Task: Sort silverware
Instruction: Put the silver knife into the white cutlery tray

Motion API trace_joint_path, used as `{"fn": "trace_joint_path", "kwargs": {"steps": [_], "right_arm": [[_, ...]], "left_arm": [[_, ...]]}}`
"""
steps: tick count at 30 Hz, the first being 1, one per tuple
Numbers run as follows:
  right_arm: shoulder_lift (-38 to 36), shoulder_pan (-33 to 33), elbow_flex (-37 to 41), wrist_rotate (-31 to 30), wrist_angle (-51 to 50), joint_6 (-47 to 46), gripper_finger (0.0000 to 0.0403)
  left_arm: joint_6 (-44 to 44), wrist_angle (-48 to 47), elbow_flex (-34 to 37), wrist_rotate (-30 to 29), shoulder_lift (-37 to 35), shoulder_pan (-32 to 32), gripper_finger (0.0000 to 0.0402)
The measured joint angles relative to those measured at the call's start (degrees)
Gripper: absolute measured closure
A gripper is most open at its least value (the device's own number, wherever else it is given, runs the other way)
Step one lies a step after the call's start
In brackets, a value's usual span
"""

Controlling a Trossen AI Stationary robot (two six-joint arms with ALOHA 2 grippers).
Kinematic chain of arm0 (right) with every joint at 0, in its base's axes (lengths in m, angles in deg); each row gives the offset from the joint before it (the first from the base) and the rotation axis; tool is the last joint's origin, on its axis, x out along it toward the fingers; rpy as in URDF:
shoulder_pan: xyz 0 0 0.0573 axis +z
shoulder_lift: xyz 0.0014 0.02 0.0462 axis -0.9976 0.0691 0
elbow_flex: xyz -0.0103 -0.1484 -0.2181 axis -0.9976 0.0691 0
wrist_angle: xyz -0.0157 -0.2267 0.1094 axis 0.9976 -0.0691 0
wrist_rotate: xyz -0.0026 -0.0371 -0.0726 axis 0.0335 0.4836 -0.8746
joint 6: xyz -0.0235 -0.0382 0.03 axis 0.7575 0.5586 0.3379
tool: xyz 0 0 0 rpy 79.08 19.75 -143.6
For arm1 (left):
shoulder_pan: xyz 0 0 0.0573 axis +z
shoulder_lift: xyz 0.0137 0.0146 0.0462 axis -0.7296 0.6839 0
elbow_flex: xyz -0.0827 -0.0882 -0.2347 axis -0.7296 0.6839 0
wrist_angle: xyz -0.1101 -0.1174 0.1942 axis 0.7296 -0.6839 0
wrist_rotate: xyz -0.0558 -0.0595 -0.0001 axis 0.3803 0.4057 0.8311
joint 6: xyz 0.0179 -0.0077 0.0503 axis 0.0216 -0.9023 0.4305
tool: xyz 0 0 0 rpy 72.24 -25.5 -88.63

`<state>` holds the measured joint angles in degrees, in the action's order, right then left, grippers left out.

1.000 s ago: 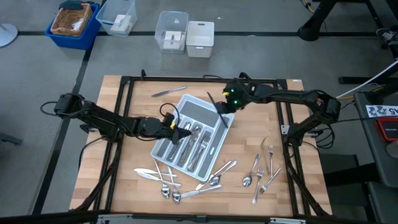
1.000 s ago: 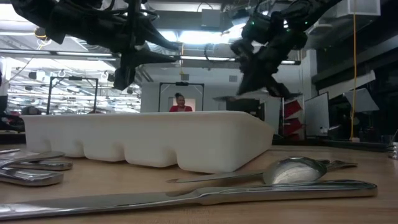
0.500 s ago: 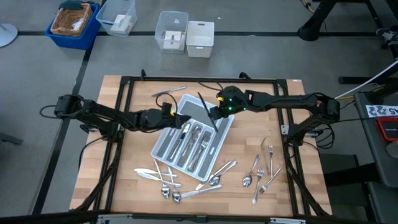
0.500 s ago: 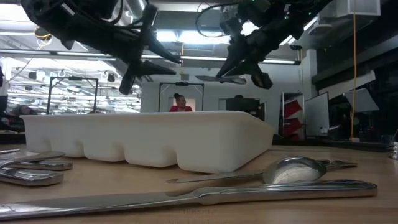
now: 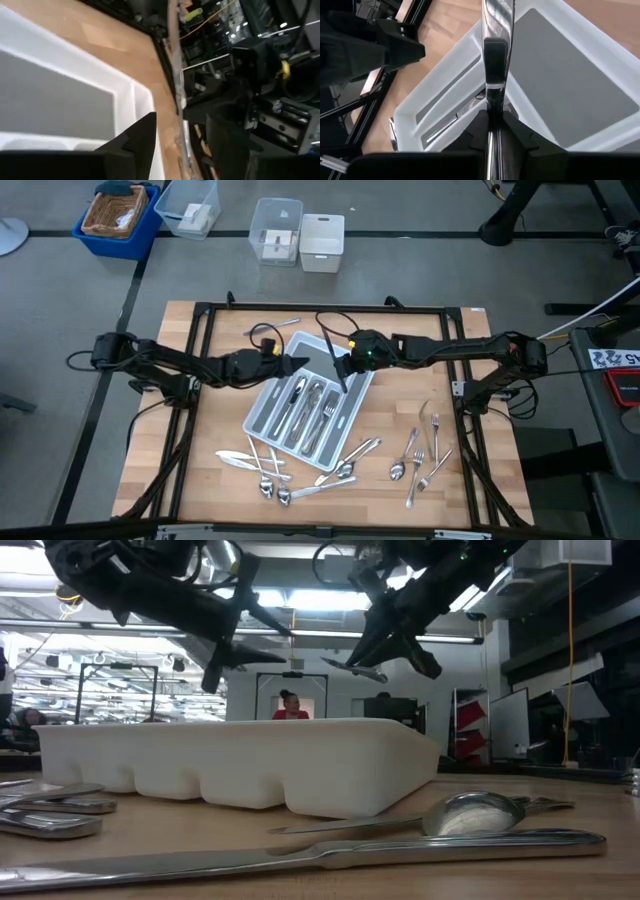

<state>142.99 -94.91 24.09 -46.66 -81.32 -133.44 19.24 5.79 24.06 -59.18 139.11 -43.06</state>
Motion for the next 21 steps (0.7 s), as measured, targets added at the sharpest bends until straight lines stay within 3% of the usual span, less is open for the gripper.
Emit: {"fn": "trace_joint_path", "kwargs": {"steps": [21], "right_arm": [[0.00,-0.12,0.00,-0.29,2.93,0.01,0.0368]], "left_arm": [[2.98,1.23,-11.70,0.02,13.42,2.22,0.0243]]}}
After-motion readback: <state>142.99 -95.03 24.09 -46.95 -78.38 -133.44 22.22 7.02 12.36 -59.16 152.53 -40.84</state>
